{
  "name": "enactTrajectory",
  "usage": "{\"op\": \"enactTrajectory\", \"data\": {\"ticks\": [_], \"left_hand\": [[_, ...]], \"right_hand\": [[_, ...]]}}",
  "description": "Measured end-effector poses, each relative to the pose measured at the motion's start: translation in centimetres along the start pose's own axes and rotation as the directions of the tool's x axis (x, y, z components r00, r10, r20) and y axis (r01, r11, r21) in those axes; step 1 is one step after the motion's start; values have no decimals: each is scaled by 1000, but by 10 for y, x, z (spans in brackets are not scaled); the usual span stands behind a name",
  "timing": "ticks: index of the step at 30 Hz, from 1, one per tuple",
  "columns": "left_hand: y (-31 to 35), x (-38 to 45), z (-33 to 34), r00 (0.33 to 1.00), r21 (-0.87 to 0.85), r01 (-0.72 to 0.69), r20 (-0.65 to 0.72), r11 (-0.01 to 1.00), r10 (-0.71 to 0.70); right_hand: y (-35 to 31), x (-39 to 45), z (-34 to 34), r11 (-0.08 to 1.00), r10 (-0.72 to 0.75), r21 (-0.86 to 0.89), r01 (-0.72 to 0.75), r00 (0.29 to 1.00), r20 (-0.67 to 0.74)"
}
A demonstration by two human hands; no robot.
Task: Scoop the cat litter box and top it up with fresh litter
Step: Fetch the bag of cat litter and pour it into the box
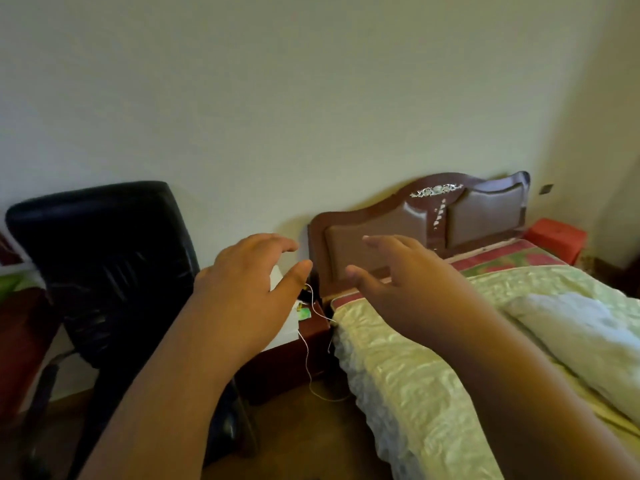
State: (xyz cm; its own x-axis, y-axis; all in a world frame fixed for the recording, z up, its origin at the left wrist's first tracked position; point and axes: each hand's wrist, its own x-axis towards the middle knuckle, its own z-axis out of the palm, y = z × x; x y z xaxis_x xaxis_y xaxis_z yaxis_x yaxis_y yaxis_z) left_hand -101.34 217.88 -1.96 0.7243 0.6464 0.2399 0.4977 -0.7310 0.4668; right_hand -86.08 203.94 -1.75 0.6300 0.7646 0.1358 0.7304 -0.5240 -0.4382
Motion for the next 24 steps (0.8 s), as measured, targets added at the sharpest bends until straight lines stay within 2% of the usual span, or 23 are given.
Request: {"op": "enactTrajectory", "data": {"ticks": [6,12,15,19,24], "left_hand": [[-19,11,-3,982,-61,-167,83,984,172],[12,10,24,896,-173,-395,143,902,420],[57,-8,40,799,-224,-517,220,826,560],[125,-42,57,632,-299,-664,264,685,728],[216,-109,75,427,-434,-746,271,506,863]], "right_hand": [[-13,-29,3,984,177,3,-178,976,-126],[-1,-90,-8,902,409,-42,-429,883,-231],[14,-139,-25,816,542,-41,-576,788,-292],[38,-218,-53,688,667,9,-726,628,-401],[61,-330,-84,516,765,82,-853,415,-492]]}}
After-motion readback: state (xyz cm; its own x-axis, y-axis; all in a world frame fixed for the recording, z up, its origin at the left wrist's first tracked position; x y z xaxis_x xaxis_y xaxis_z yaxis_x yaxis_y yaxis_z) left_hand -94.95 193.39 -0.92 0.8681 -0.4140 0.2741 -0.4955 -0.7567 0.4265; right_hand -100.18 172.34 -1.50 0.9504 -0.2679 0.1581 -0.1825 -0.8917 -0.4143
